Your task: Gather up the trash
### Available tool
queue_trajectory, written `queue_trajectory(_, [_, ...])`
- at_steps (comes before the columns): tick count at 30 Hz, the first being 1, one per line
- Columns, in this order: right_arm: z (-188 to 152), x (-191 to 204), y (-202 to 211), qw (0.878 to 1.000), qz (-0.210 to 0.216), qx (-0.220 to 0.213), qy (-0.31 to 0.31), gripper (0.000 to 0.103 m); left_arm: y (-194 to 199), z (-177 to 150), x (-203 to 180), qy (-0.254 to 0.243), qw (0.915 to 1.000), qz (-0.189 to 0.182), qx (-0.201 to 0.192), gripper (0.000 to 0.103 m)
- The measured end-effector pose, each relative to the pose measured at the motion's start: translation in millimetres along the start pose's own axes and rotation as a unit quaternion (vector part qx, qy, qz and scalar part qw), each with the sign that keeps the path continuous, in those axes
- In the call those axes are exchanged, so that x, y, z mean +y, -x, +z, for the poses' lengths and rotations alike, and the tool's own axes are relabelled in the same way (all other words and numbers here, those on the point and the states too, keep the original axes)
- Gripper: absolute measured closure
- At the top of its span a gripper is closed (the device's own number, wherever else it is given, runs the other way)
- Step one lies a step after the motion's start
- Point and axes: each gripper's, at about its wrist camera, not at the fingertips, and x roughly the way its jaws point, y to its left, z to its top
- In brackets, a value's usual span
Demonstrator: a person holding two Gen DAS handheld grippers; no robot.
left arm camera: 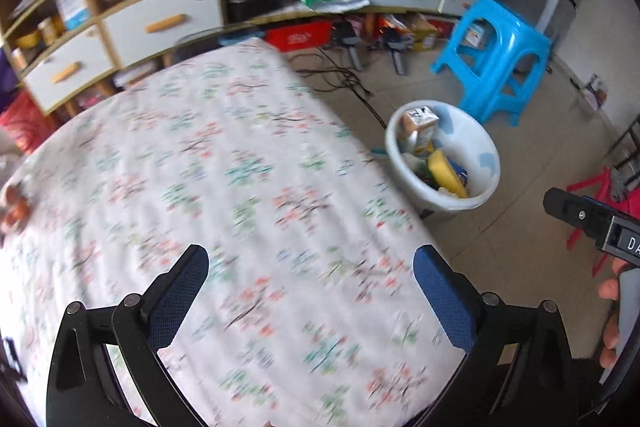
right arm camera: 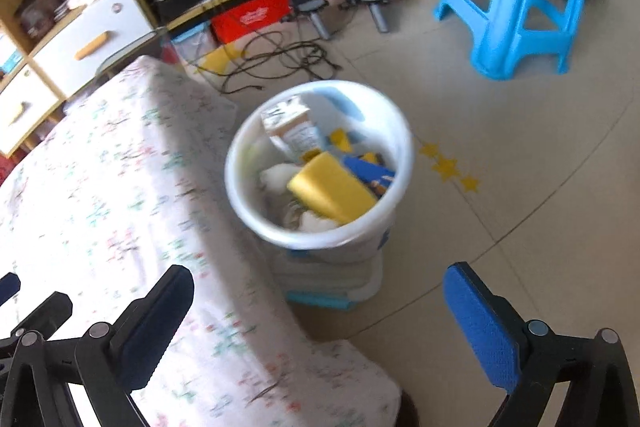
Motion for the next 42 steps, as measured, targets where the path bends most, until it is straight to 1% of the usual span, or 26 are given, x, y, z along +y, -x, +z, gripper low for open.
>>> queue_trajectory(2, [-8.0, 14.5, 9.5, 1.000, 0.011, -0.001, 0.014, 0.000, 14.2, -11.5, 10.6, 0.009, 0.9999, 0.009, -0.010, 0.000])
queue_trajectory(5, [-24.2, 33.9, 23.9, 0.999, 0.017, -0.007, 0.039, 0.000, 33.2, -32.0, 22.0, 0.013, 0.9995, 0.021, -0.018, 0.000])
queue_trajectory(9, [-55.3, 52.7, 39.1, 0.997, 0.023, -0.033, 0.058, 0.000, 53.8, -60.5, 32.7, 0.016, 0.9984, 0.035, -0.042, 0.000])
queue_trajectory(11, [-67.1, 60.8, 40.3, 0.997, 0.020, -0.042, 0.068, 0.000, 60.4, -72.4, 38.2, 0.031, 0.9974, 0.031, -0.057, 0.000])
queue_trajectory(14, [-81.2, 70.5, 40.1, 0.994, 0.004, -0.064, 0.083, 0.000, 67.0, -88.5, 46.0, 0.049, 0.9945, 0.039, -0.084, 0.000])
queue_trajectory(17, [-95.1, 77.4, 35.9, 0.992, -0.012, -0.096, 0.086, 0.000, 68.9, -94.7, 46.4, 0.039, 0.9936, 0.054, -0.091, 0.000])
queue_trajectory(19, [-102.9, 83.1, 29.5, 0.992, -0.012, -0.093, 0.088, 0.000, 71.0, -96.7, 47.4, 0.035, 0.9928, 0.061, -0.097, 0.000])
queue_trajectory(22, [-107.4, 92.3, 25.2, 0.990, -0.007, -0.091, 0.106, 0.000, 74.5, -99.8, 49.9, 0.041, 0.9924, 0.055, -0.102, 0.000])
queue_trajectory(25, [-109.0, 99.6, 24.2, 0.988, -0.021, -0.101, 0.118, 0.000, 76.3, -101.6, 50.2, 0.046, 0.9922, 0.054, -0.102, 0.000])
queue_trajectory(28, [-109.9, 99.7, 22.5, 0.989, -0.014, -0.099, 0.110, 0.000, 75.9, -102.3, 49.7, 0.049, 0.9918, 0.059, -0.102, 0.000])
queue_trajectory(42, [-110.7, 94.4, 22.0, 0.991, -0.009, -0.093, 0.095, 0.000, 73.0, -106.6, 41.4, 0.044, 0.9929, 0.052, -0.097, 0.000])
